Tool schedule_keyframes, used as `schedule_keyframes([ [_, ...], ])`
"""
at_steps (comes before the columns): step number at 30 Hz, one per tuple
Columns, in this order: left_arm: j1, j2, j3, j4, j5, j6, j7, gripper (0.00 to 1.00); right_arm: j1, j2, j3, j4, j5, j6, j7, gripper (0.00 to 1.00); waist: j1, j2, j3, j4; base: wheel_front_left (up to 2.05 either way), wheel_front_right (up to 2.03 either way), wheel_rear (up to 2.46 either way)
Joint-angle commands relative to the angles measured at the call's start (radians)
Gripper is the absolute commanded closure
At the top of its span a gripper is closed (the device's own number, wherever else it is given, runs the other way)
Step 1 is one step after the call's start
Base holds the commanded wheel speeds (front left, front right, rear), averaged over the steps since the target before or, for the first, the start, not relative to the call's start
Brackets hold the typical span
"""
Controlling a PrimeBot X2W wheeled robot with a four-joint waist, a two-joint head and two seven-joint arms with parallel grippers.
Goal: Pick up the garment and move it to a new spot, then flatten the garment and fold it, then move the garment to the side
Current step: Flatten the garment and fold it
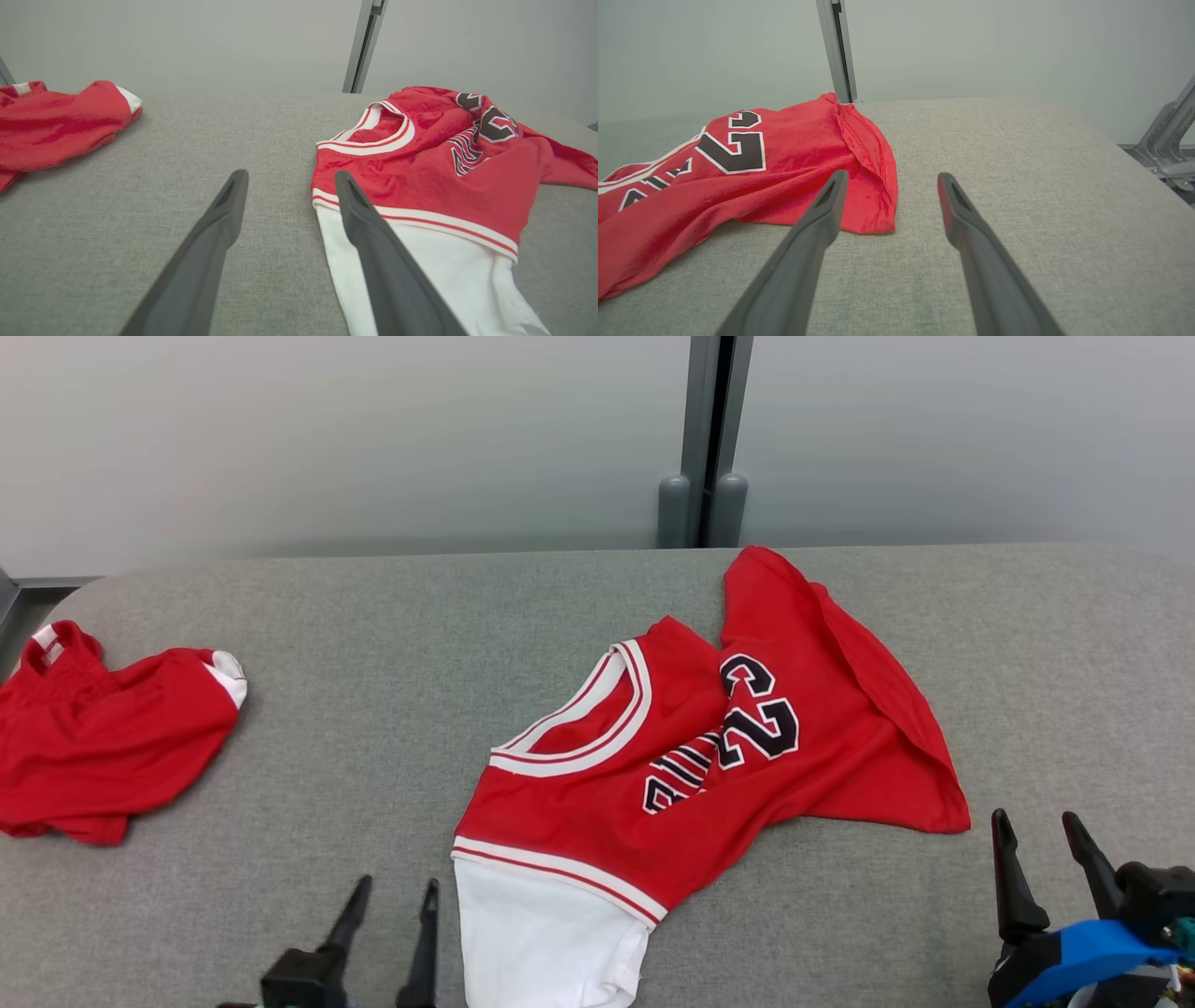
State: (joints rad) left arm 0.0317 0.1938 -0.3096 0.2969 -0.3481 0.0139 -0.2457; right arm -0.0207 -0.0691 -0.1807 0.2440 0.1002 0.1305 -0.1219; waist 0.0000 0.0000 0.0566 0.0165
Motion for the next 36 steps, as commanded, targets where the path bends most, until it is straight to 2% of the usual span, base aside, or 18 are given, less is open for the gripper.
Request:
schedule_keyframes([
  [1,-0.016,-0.001,-0.020,0.015,0.011,-0.016,0.007,0.00,-0.025,-0.011,-0.007,0.028,-0.004,0.001,-0.012,0.00,0.0000,0.0000,0.007,0.004,0.00,0.00,0.00],
  [10,0.009,0.000,-0.116,0.095,0.036,-0.075,0.050,0.00,-0.135,-0.040,-0.019,0.194,-0.009,0.001,-0.060,0.00,0.0000,0.0000,0.038,0.020,0.00,0.00,0.00],
  [26,-0.011,-0.043,-0.220,0.169,-0.003,-0.123,0.130,0.00,-0.227,-0.061,-0.011,0.346,-0.006,0.001,-0.115,0.00,0.0000,0.0000,0.076,0.027,0.00,0.00,0.00],
  [27,-0.014,-0.044,-0.221,0.175,-0.004,-0.125,0.134,0.12,-0.228,-0.062,-0.010,0.355,-0.006,0.001,-0.117,0.00,0.0000,0.0000,0.076,0.026,0.00,0.00,0.00],
  [28,-0.020,-0.045,-0.221,0.182,-0.007,-0.125,0.136,0.51,-0.229,-0.062,-0.010,0.365,-0.006,0.001,-0.119,0.00,0.0000,0.0000,0.076,0.026,0.00,0.00,0.00],
  [29,-0.028,-0.046,-0.220,0.189,-0.011,-0.125,0.136,0.83,-0.229,-0.063,-0.010,0.374,-0.006,0.001,-0.120,0.00,0.0000,0.0000,0.077,0.026,0.00,0.00,0.00],
  [30,-0.033,-0.045,-0.220,0.197,-0.011,-0.125,0.138,1.00,-0.232,-0.064,-0.010,0.384,-0.007,0.001,-0.121,0.00,0.0000,0.0000,0.077,0.026,0.00,0.00,0.00],
  [36,-0.079,-0.043,-0.197,0.189,-0.017,-0.112,0.083,1.00,-0.260,-0.073,-0.005,0.446,-0.011,0.001,-0.129,0.00,0.0000,0.0000,0.088,0.038,0.00,0.00,0.00],
])
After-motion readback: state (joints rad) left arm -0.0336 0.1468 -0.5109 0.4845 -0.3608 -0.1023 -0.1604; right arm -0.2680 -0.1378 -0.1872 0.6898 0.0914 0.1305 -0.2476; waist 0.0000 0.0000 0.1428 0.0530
